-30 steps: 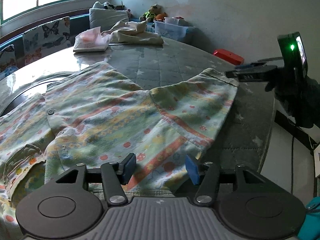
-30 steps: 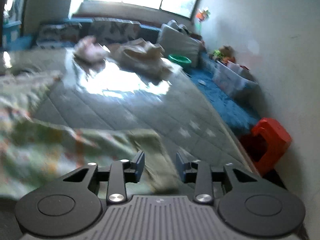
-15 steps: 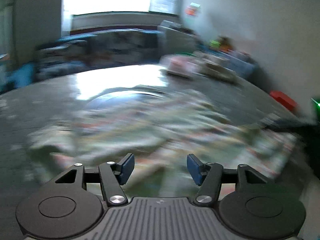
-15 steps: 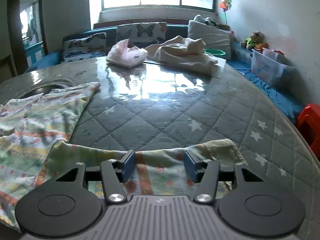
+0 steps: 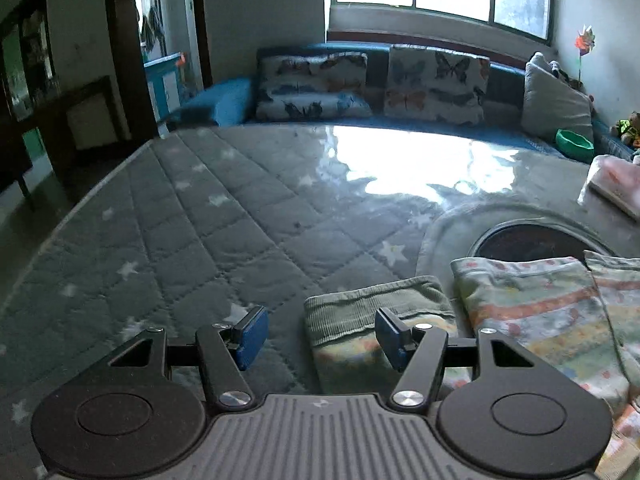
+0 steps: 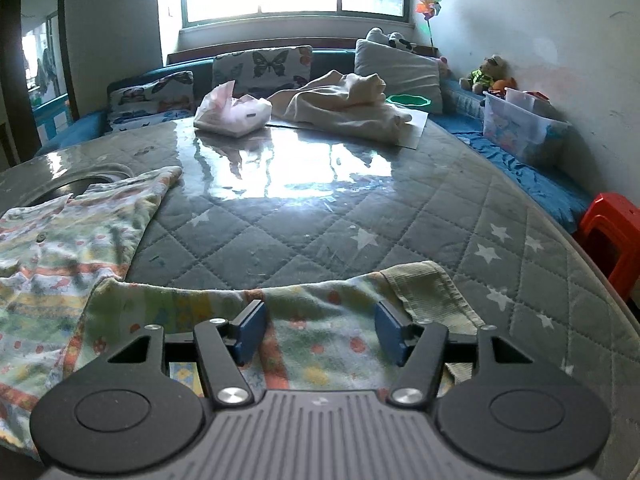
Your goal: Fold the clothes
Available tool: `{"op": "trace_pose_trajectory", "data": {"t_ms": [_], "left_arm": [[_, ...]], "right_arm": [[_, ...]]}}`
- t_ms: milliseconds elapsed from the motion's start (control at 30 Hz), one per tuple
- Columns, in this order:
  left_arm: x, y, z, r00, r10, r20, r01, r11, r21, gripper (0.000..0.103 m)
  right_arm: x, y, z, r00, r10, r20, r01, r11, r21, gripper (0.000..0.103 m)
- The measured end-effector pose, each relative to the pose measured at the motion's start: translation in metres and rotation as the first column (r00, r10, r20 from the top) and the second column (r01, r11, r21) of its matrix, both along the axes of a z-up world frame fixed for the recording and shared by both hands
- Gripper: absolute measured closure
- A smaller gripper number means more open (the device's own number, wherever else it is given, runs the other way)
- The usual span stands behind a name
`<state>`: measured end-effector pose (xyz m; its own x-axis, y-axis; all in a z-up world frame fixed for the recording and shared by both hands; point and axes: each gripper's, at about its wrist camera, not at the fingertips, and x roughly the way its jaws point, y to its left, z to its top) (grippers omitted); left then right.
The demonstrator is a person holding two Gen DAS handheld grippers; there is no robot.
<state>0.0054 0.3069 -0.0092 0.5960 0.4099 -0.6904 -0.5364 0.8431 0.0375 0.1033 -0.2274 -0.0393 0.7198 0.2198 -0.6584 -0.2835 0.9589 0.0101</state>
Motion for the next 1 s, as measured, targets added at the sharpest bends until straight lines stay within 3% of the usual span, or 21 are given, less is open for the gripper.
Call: {"op": "trace_pose_trajectory", "data": {"t_ms": [200, 233, 300, 400, 667, 867, 1000], "left_arm": [[0.013, 0.011, -0.01, 1.0, 0.003, -0.011, -0.003, 0.999, -0.046, 0.044], [0.014, 0.011, -0.01, 1.0, -0.001, -0.009, 0.001, 0.999, -0.049, 0.049], [0.012, 0.005, -0.01, 1.0, -0.021, -0.003, 0.021, 0.999, -0.041, 0.073], [0.008, -0.002, -0.009, 0.999, -0.033, 0.007, 0.034, 0.999, -0.031, 0.089], [-0.054, 0.0, 0.021, 0.99, 0.122, 0.069, -0.126, 0.991, 0.05, 0.092], [-0.125, -0.011, 0.061, 0.968, 0.217, 0.128, -0.229, 0.969, 0.091, 0.092], [-0.158, -0.025, 0.065, 0.954, 0.282, 0.102, -0.295, 0.945, 0.142, 0.092]], "right_arm": [[0.0, 0.001, -0.001, 1.0, 0.0, 0.0, 0.0, 1.0, -0.003, 0.037], [0.0, 0.001, -0.001, 1.0, 0.0, 0.0, 0.0, 1.0, -0.003, 0.036], [0.001, 0.001, -0.001, 1.0, 0.0, 0.001, 0.0, 1.0, -0.003, 0.035], [0.001, 0.002, -0.001, 1.0, 0.001, 0.002, -0.001, 1.0, -0.004, 0.035], [0.001, 0.002, -0.002, 1.0, 0.003, 0.006, -0.003, 1.0, -0.005, 0.033], [0.001, 0.001, -0.003, 1.0, 0.004, 0.013, -0.004, 1.0, -0.008, 0.032], [0.0, 0.001, -0.003, 1.0, 0.005, 0.018, -0.005, 1.0, -0.01, 0.029]]}}
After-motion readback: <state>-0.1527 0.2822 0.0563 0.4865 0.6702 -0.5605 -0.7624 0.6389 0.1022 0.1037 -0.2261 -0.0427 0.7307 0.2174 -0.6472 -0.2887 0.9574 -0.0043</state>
